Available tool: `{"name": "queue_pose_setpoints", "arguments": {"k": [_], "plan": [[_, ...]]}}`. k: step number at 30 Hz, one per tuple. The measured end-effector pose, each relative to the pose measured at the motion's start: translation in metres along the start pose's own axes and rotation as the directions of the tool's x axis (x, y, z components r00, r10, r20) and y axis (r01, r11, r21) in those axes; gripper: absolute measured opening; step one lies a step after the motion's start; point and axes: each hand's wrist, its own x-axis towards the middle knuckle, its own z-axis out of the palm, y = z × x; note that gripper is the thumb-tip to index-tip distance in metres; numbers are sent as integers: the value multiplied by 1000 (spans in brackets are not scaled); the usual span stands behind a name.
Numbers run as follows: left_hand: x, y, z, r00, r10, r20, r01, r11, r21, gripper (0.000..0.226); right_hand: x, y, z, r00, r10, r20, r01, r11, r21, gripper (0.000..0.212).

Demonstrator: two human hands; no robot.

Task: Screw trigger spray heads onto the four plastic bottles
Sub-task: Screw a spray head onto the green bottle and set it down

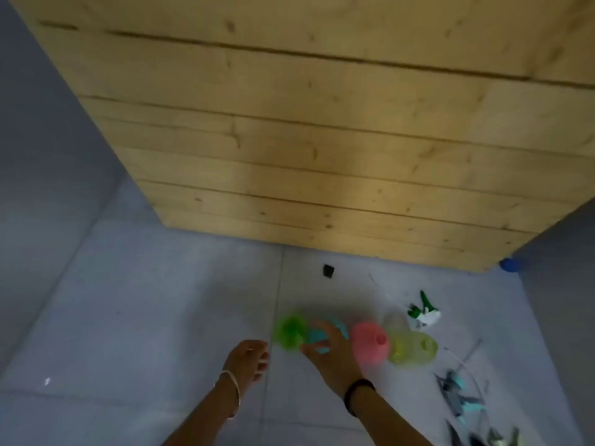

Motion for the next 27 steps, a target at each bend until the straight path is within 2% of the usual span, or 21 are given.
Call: {"name": "queue_pose_setpoints", "arguments": {"k": [4, 7, 10, 14, 16, 17, 19, 21, 22, 24, 26, 27], "plan": [[53, -11, -1, 988, 139, -62, -137, 990, 28, 6, 36, 19, 23, 997, -81, 11, 80, 992, 99, 39], [82, -18, -1, 972, 234, -21, -233, 971, 56, 6, 56, 36, 40, 990, -140, 0, 140, 989, 55, 38], [94, -14, 0, 962, 271, 30, -273, 960, 69, 4, 68, 43, 47, 981, -190, -36, 188, 981, -44, 35], [93, -6, 0, 936, 346, 55, -350, 933, 85, 19, 66, 36, 45, 975, -204, -83, 203, 979, -26, 28], [82, -1, -5, 884, 452, 117, -466, 873, 144, 21, 57, 21, 35, 970, -199, -139, 204, 979, 26, 24], [74, 3, -6, 845, 506, 174, -533, 825, 188, 29, 52, 11, 26, 966, -203, -159, 217, 973, 74, 22], [58, 13, -3, 758, 568, 321, -645, 727, 237, 65, 42, -8, 2, 962, -225, -154, 255, 942, 217, 18], [42, 28, 7, 696, 591, 409, -694, 700, 168, 95, 32, -24, -26, 957, -251, -144, 285, 907, 310, 17], [34, 39, 16, 664, 616, 424, -718, 684, 131, 97, 26, -32, -42, 954, -263, -142, 296, 899, 323, 19], [22, 62, 36, 580, 667, 467, -780, 620, 84, 87, 17, -42, -71, 940, -310, -141, 339, 894, 293, 17], [18, 81, 60, 472, 687, 553, -847, 527, 68, 76, 10, -44, -105, 913, -354, -204, 390, 904, 176, 17], [19, 89, 73, 443, 694, 568, -866, 496, 69, 82, 10, -38, -125, 897, -353, -264, 399, 906, 144, 17]]}}
